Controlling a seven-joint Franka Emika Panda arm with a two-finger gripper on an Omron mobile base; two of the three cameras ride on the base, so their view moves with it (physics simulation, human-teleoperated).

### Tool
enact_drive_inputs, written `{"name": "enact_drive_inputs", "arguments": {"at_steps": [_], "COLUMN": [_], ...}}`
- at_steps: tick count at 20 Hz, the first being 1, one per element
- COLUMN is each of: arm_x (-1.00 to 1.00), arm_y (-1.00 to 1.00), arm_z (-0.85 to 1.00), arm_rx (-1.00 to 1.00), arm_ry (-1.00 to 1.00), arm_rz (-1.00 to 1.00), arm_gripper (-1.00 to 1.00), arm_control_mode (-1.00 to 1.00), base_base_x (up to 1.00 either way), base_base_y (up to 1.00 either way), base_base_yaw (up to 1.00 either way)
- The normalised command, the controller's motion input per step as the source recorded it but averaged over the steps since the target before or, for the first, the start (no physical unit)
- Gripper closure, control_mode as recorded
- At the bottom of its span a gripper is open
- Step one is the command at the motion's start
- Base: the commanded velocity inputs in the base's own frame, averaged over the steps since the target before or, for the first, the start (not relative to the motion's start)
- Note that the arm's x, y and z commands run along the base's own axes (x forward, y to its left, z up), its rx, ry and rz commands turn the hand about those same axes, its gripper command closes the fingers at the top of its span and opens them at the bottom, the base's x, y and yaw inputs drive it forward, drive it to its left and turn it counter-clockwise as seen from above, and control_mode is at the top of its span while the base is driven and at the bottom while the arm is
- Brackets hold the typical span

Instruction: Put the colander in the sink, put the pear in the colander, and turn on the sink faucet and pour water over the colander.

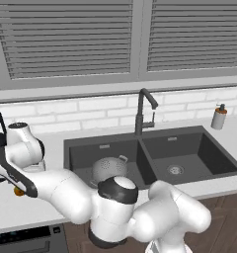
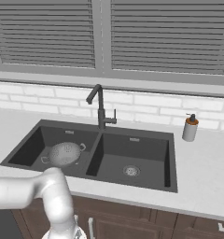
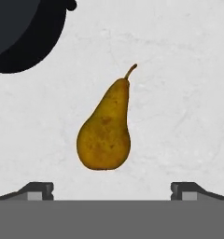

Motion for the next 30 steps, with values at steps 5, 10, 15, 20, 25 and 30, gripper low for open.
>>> {"name": "enact_drive_inputs", "arguments": {"at_steps": [5,10,15,20,25,30], "arm_x": [0.01,0.08,0.00,-0.15,0.00,0.00], "arm_y": [0.00,0.00,0.00,0.00,0.00,0.00], "arm_z": [-0.23,-0.16,-0.33,-0.38,-0.23,0.00], "arm_rx": [0.00,0.00,0.00,0.00,0.00,0.00], "arm_ry": [0.01,0.02,0.10,0.15,0.04,0.00], "arm_rz": [0.00,0.00,0.00,-0.01,-0.05,-0.10], "arm_gripper": [-1.00,-1.00,-1.00,-1.00,-1.00,-1.00], "arm_control_mode": [-1.00,-1.00,-1.00,-1.00,-1.00,-1.00], "base_base_x": [0.00,0.00,0.00,0.00,0.00,0.00], "base_base_y": [0.00,0.00,0.00,0.00,0.00,0.00], "base_base_yaw": [0.00,0.00,0.00,0.00,0.00,0.00]}}
